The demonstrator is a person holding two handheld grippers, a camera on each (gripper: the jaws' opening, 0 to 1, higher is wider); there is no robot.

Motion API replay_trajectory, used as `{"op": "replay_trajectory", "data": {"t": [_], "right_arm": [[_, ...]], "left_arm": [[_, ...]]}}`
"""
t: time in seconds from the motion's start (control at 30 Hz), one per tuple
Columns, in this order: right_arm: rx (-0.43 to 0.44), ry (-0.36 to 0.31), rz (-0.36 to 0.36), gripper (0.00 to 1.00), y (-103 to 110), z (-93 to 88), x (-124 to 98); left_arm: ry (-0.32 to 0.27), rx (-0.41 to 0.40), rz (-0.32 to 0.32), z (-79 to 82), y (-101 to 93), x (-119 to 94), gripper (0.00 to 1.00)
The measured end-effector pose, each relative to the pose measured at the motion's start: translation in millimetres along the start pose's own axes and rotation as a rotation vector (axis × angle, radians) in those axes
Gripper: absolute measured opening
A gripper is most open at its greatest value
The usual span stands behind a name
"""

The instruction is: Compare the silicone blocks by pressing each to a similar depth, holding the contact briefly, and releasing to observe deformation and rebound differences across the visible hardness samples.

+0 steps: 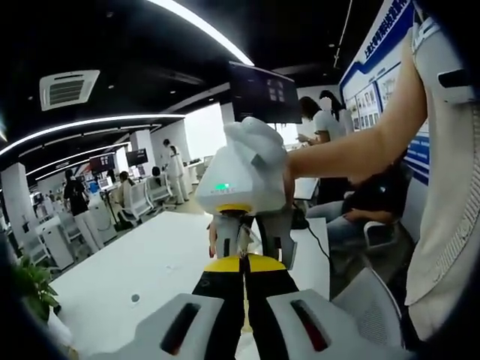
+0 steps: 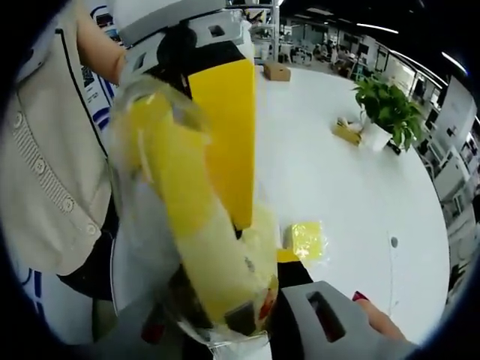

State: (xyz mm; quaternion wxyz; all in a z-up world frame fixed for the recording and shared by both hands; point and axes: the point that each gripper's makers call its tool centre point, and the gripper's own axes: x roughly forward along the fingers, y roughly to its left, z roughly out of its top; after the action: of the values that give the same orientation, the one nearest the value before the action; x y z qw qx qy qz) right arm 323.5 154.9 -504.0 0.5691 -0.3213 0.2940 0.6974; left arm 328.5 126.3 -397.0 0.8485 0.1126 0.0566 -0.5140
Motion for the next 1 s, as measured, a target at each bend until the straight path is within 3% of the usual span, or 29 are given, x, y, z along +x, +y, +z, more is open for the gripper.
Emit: {"op": "replay_trajectory", "data": {"t": [0.5,1.0], "right_arm": [[-0.013,-0.01,-0.034,0.2,-6.7,6.9,-2.4],[0.007,-0.062,0.003,0.26,-5.0,16.1,0.9]], "left_arm": [[-0.016,-0.007,0.015,4.5,3.7,-4.0,0.0],[-0.032,-0.023,0.027,6.3,4.3,-7.8,0.0]]}}
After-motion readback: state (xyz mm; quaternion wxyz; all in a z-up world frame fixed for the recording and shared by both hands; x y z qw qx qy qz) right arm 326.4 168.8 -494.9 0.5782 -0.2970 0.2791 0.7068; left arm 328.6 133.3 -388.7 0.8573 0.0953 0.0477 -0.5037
